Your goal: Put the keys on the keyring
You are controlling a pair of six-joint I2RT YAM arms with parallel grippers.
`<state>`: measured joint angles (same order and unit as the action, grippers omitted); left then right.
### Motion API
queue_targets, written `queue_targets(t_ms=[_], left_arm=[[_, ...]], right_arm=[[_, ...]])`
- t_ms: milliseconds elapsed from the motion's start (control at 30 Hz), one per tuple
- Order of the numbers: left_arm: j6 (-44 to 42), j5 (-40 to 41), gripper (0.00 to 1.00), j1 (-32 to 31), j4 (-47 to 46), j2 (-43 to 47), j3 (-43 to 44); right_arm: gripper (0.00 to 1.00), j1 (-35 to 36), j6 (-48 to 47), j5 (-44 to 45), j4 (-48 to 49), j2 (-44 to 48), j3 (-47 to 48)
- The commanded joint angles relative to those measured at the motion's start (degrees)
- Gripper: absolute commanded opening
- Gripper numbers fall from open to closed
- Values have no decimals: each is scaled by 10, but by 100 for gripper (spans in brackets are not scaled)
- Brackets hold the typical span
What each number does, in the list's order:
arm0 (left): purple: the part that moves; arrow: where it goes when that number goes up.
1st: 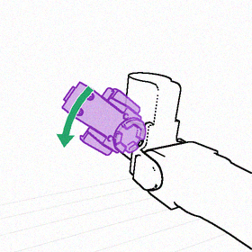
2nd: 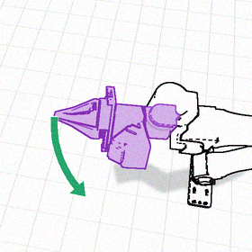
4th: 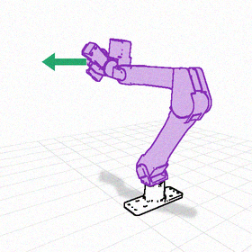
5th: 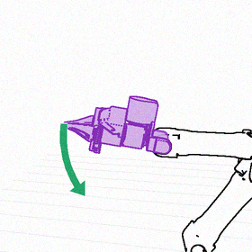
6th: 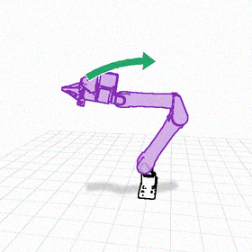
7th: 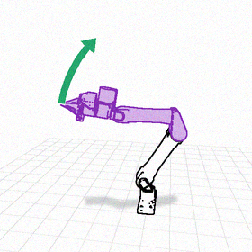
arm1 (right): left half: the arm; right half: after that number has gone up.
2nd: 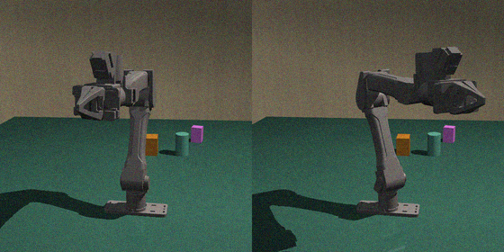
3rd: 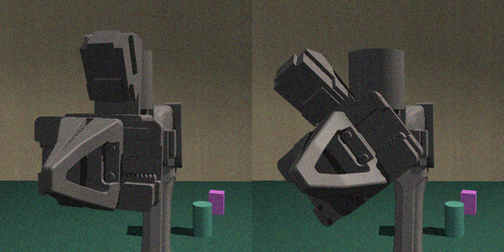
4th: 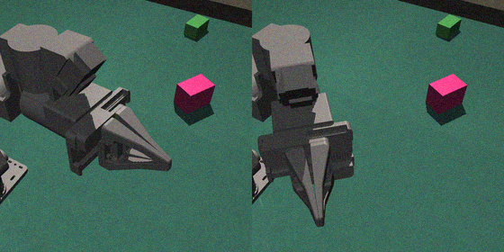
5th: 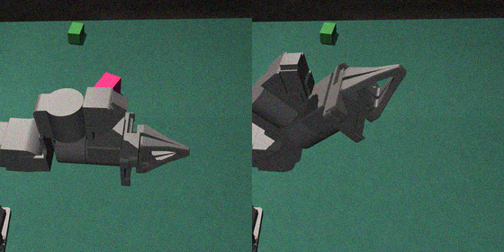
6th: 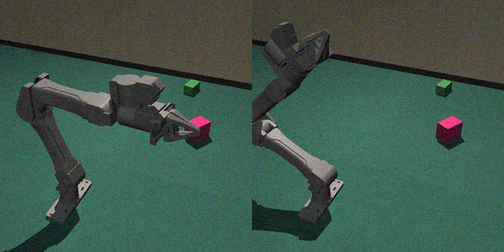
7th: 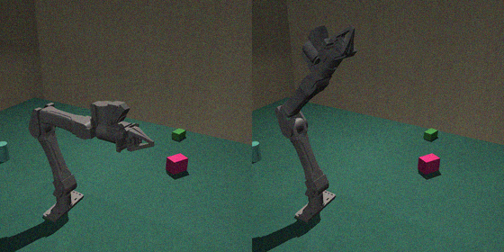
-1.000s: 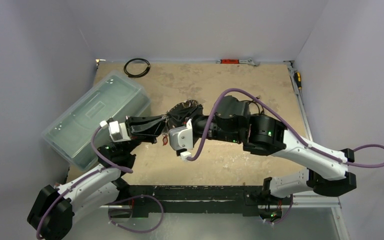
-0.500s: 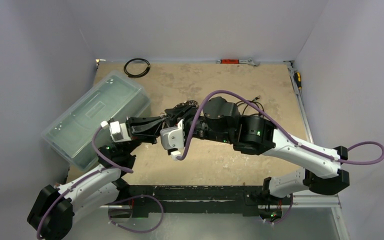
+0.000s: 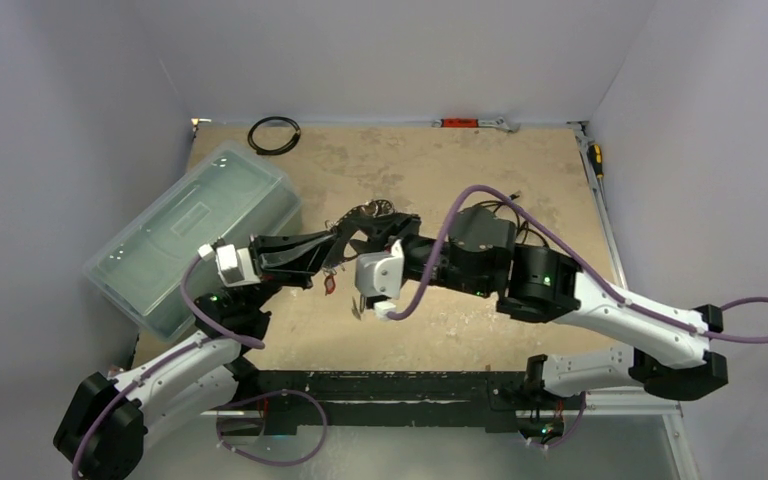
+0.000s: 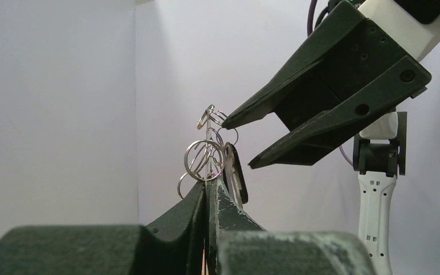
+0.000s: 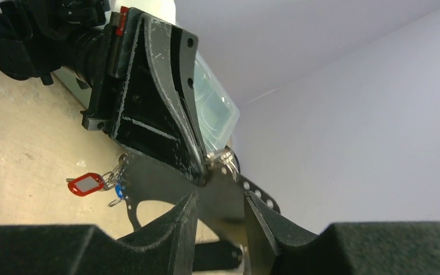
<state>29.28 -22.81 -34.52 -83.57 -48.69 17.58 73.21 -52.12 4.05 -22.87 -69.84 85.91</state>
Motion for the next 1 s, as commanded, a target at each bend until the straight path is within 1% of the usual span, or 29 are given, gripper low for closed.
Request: queue_targets(t_ms=[0, 100, 200, 233, 300, 333, 367, 400, 433, 500, 600, 700, 800, 867, 967], left_arm=[[-6, 26, 0, 1, -83, 9, 1], [-8, 29, 0, 2, -82, 10, 0], [-26, 42, 0, 2, -49, 22, 1], [-34, 49, 0, 2, -31, 29, 1], [-48, 64, 0, 2, 0, 40, 2], [-53, 69, 0, 2, 14, 43, 3], [-57, 72, 0, 2, 27, 45, 6], [-61, 73, 0, 2, 42, 45, 9], [-63, 74, 0, 1, 56, 44, 12], [-61, 70, 0, 0, 62, 35, 15], [-57, 50, 0, 0, 64, 18, 24], [-76, 26, 0, -3, 125, 19, 50], [-114, 14, 0, -9, 200, 30, 76], [-135, 6, 0, -11, 231, 32, 88], [-160, -13, 0, -15, 268, 26, 108]], right_arm=[[39, -2, 75, 7, 61, 53, -33], [37, -2, 118, 3, 87, 77, -64], [35, -2, 171, 12, 159, 118, -142], [35, -2, 201, 41, 200, 130, -176], [35, -4, 270, 129, 303, 140, -241], [35, -6, 307, 157, 314, 137, -256], [35, -7, 343, 185, 302, 133, -258], [35, -10, 379, 203, 291, 130, -258], [35, -15, 406, 201, 277, 131, -258], [36, -20, 413, 159, 237, 141, -250], [39, -26, 369, 85, 202, 179, -239], [42, -47, 334, -8, 163, 205, -201], [42, -77, 313, -85, 91, 186, -134], [41, -81, 296, -108, 56, 161, -98], [38, -82, 268, -118, 32, 123, -69]])
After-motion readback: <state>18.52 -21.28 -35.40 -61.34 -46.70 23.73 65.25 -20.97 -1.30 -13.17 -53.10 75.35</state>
